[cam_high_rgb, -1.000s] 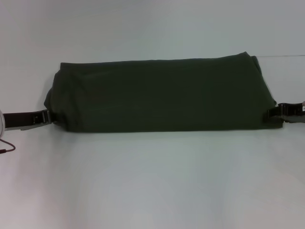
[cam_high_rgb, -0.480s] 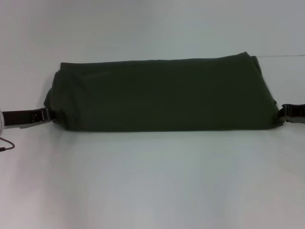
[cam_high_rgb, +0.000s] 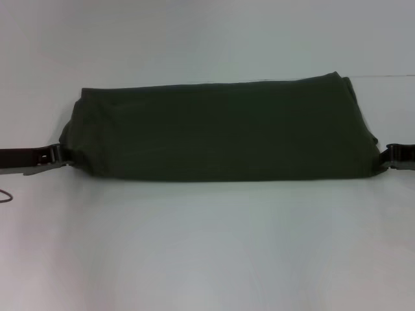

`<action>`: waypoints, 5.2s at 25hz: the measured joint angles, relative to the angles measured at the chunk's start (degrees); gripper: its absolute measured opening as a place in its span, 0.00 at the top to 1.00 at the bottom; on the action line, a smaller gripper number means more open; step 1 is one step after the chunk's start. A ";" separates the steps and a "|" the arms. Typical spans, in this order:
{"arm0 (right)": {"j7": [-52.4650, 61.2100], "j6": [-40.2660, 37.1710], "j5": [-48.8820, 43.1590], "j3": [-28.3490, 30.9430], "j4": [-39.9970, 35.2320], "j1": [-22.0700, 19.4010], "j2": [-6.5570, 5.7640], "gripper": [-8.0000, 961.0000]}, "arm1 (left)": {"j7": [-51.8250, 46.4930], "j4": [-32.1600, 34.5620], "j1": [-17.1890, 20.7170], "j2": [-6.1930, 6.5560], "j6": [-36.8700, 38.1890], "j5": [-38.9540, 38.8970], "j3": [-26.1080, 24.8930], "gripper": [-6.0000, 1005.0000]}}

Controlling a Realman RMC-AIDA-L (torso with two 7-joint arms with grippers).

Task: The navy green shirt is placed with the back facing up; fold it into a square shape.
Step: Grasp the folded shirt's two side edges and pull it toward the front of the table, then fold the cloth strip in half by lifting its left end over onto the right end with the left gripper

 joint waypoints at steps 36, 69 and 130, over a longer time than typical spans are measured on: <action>-0.92 -25.40 3.19 10.61 -18.46 -11.22 3.31 0.76 | -14.77 6.72 2.87 5.02 20.77 11.44 -3.12 0.79; -26.07 -36.10 22.03 9.62 -6.97 -6.07 -5.42 0.10 | -29.56 2.43 4.42 5.12 23.32 13.23 -14.54 0.06; -30.04 -37.91 21.98 8.30 -6.90 -4.58 -4.94 0.10 | -28.30 -0.53 2.77 0.26 11.98 13.83 -12.41 0.09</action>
